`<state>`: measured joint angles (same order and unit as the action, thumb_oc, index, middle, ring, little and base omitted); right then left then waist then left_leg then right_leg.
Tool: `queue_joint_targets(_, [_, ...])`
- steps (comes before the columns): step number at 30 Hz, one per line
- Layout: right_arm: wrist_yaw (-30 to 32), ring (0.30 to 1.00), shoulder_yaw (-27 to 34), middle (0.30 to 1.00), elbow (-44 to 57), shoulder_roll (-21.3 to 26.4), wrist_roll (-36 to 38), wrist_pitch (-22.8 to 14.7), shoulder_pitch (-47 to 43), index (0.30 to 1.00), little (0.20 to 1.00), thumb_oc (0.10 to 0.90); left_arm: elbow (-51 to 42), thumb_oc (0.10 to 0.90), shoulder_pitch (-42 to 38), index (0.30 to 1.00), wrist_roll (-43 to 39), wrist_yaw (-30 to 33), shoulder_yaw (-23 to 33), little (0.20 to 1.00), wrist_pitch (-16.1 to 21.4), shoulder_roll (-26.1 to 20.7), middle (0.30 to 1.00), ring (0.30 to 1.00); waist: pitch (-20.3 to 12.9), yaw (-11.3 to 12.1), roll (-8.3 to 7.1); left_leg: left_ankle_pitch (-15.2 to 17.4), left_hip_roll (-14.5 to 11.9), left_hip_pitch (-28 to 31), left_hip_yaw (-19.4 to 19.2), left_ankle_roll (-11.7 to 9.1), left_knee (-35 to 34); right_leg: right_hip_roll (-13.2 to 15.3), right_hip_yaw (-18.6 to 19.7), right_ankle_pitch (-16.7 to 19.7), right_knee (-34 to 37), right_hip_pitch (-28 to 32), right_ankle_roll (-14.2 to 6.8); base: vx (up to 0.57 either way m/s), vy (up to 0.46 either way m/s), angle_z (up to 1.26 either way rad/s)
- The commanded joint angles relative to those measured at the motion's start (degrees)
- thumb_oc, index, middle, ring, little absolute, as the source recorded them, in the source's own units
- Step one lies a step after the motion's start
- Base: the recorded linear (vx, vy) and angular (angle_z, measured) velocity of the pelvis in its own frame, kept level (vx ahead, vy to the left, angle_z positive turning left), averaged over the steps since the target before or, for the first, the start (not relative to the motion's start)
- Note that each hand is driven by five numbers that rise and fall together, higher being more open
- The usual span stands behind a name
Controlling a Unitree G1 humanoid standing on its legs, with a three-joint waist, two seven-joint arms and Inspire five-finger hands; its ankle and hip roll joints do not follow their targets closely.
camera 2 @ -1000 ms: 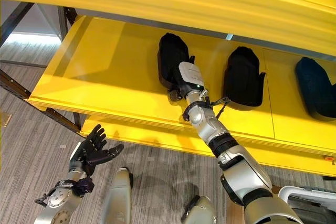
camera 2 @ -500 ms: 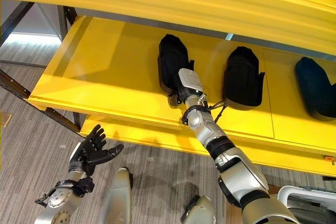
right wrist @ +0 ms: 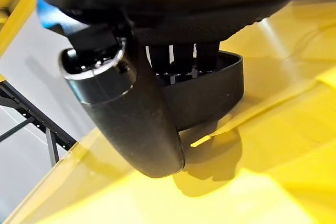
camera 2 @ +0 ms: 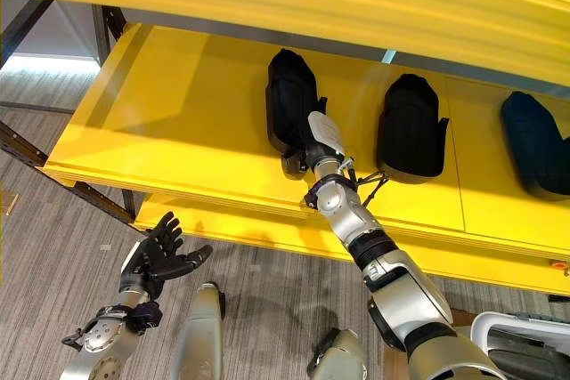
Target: Move parts from the plastic box to the shelf.
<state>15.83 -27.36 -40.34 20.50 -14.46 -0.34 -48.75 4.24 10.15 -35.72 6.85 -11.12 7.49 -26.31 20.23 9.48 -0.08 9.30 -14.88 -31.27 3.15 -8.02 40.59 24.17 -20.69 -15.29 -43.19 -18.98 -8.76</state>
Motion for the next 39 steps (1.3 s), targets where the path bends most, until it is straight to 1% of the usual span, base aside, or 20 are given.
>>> queue_joint_targets(1, [-0.4, 1.000, 1.8, 1.000, 6.3, -0.8, 1.1, -3.2, -1.0, 1.000, 1.000, 0.900, -5.4, 0.900, -2.8, 1.000, 0.1, -0.5, -0.4, 1.000, 4.6, -3.7, 1.000, 1.000, 0.2, 1.1, 0.21, 2.5, -1.9, 1.3, -2.1, 1.7, 0.7, -1.5, 0.4, -0.4, -1.8, 0.5, 2.1, 0.00, 0.000, 0.00])
queue_joint_targets(13, [-0.6, 1.000, 1.4, 1.000, 11.2, -0.5, 0.0, -3.9, -0.4, 1.000, 1.000, 0.900, -5.1, 0.900, -2.4, 1.000, -0.4, -0.2, 0.1, 1.000, 4.6, -3.4, 1.000, 1.000, 0.2, 1.1, -0.13, 2.2, -1.9, 0.9, -1.8, 1.7, 0.5, -1.6, 0.2, -0.6, -2.0, 0.6, 2.3, 0.00, 0.000, 0.00])
queue_joint_targets(22, [-0.9, 1.000, 1.2, 1.000, 14.9, 1.6, -3.6, -3.9, 0.3, 1.000, 1.000, 0.900, -5.1, 0.900, -2.0, 1.000, -0.3, -0.2, 0.9, 1.000, 4.6, -3.4, 1.000, 1.000, 0.1, 0.8, -0.21, 2.1, -1.9, 0.5, -1.5, 1.4, 0.8, -1.6, 0.1, -1.0, -2.5, 0.3, 2.4, 0.00, 0.000, 0.00])
queue_joint_targets(32, [-0.7, 1.000, 2.9, 1.000, 21.1, 3.3, -3.8, -4.6, 2.1, 1.000, 1.000, 0.900, -5.1, 0.900, -1.9, 1.000, -0.1, 0.0, 1.3, 1.000, 4.3, -2.9, 1.000, 1.000, -0.1, 0.1, -0.74, 2.1, -2.4, 1.1, -1.7, 1.2, 0.3, -1.9, 0.6, -0.9, -2.3, 0.3, 2.5, -0.01, 0.000, 0.00])
queue_joint_targets(33, [-0.9, 1.000, 2.9, 1.000, 21.7, 3.7, -4.0, -4.7, 2.2, 1.000, 1.000, 0.900, -5.1, 0.900, -1.9, 1.000, 0.0, 0.0, 1.5, 1.000, 4.3, -2.9, 1.000, 1.000, -0.2, 0.0, -0.76, 0.6, -2.3, 0.6, -1.8, 1.7, -0.3, -1.8, 0.2, 0.1, -1.8, -0.2, 3.1, -0.07, 0.003, 0.00])
queue_joint_targets(35, [-1.2, 1.000, 2.9, 1.000, 22.8, 3.8, -4.0, -5.0, 3.0, 1.000, 1.000, 0.900, -5.0, 0.900, -1.8, 1.000, 0.0, 0.0, 1.5, 1.000, 4.3, -2.7, 1.000, 1.000, -0.2, -0.2, -0.80, 0.6, -2.3, 0.6, -1.8, 1.6, -0.4, -1.9, 0.1, 0.1, -1.7, -0.2, 3.2, 0.01, -0.015, 0.01])
queue_joint_targets(36, [-1.5, 1.000, 2.7, 1.000, 23.3, 4.0, -4.2, -5.1, 3.2, 1.000, 1.000, 0.900, -5.0, 0.900, -1.7, 1.000, 0.0, 0.1, 1.7, 1.000, 4.2, -2.6, 1.000, 1.000, -0.3, -0.3, -0.88, 1.8, -2.6, 1.2, -1.8, 1.1, -0.2, -2.1, 0.5, -0.7, -1.9, 0.2, 2.5, 0.00, 0.000, 0.00])
queue_joint_targets(37, [-1.4, 1.000, 2.8, 1.000, 23.3, 4.0, -4.2, -5.1, 3.2, 1.000, 1.000, 0.900, -5.1, 0.900, -1.7, 1.000, 0.0, 0.0, 1.7, 1.000, 4.2, -2.6, 1.000, 1.000, -0.3, -0.3, -0.83, 0.5, -2.4, 0.7, -1.9, 1.5, -0.6, -2.0, 0.2, 0.3, -1.5, -0.2, 3.1, 0.00, 0.000, 0.00])
queue_joint_targets(39, [-1.6, 1.000, 2.7, 1.000, 23.5, 4.3, -4.3, -5.2, 3.3, 1.000, 1.000, 0.900, -5.2, 0.900, -1.6, 1.000, 0.1, 0.0, 1.7, 1.000, 4.3, -2.7, 1.000, 1.000, -0.2, -0.4, -0.91, 0.4, -2.5, 0.7, -1.9, 1.5, -0.8, -2.1, 0.2, 0.3, -1.4, -0.3, 3.1, -0.03, -0.001, 0.00])
